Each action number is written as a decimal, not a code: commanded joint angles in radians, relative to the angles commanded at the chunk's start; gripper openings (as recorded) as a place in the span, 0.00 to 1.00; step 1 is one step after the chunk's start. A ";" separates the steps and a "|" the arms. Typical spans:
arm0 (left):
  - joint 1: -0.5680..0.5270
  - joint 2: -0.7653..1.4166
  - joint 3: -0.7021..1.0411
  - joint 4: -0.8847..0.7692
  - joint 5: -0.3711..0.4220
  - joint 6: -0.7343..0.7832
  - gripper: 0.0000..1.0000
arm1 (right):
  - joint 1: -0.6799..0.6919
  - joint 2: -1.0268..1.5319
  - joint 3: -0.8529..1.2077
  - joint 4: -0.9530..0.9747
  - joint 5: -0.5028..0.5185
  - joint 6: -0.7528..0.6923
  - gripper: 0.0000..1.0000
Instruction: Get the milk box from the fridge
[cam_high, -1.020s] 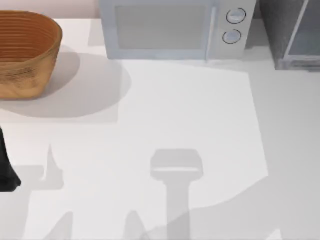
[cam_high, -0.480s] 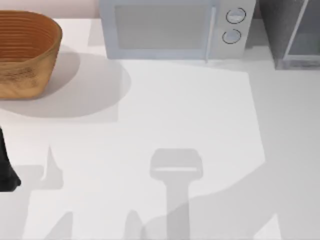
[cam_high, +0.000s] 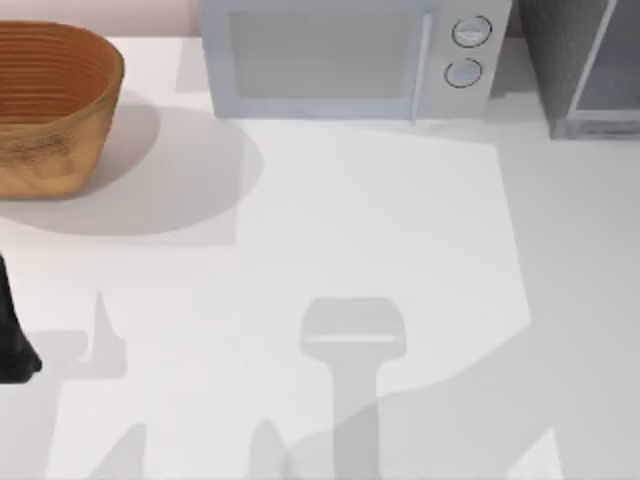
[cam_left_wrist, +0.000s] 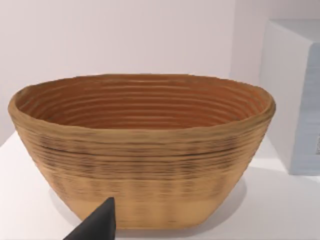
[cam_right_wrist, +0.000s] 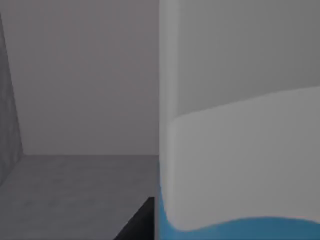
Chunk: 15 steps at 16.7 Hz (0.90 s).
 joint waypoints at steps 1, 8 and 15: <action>0.000 0.000 0.000 0.000 0.000 0.000 1.00 | 0.000 0.000 0.000 0.000 0.000 0.000 0.25; 0.000 0.000 0.000 0.000 0.000 0.000 1.00 | 0.000 0.000 0.000 0.000 0.000 0.000 0.00; 0.000 0.000 0.000 0.000 0.000 0.000 1.00 | -0.002 -0.018 0.002 -0.017 -0.001 0.002 0.00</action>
